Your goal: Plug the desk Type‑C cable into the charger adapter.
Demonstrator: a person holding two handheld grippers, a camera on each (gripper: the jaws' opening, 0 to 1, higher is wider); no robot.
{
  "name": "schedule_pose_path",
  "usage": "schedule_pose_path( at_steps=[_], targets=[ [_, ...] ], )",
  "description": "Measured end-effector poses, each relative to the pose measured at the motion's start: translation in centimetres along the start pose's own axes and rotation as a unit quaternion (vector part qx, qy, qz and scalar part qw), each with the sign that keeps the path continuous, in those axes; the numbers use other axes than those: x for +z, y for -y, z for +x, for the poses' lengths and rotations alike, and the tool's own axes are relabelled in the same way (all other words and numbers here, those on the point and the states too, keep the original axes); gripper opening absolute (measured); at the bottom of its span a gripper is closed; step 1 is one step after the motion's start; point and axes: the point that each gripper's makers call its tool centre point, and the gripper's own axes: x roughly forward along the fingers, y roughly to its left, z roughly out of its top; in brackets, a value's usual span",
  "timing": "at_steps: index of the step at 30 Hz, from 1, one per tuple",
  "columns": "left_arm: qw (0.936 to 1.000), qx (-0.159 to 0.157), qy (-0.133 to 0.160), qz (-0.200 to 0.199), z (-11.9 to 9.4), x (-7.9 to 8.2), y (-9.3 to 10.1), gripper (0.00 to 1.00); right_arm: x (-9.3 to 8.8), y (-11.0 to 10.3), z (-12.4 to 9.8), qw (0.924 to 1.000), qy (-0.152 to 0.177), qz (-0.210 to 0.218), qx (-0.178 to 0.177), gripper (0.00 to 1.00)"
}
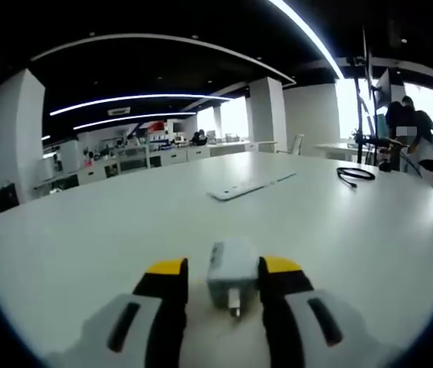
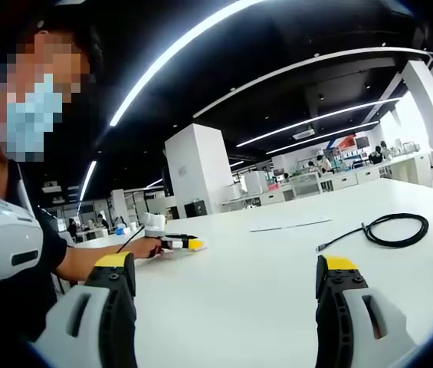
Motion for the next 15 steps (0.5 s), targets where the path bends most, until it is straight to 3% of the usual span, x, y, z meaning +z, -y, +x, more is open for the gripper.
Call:
schedule_pose_path(
  at_steps=[15],
  targets=[
    [0.9996,-0.021,-0.016,0.010,1.6,-0.4,0.4,0.33,0.2,0.2,0.2,1.0000,-0.004,-0.003,-0.002,0.99]
  ],
)
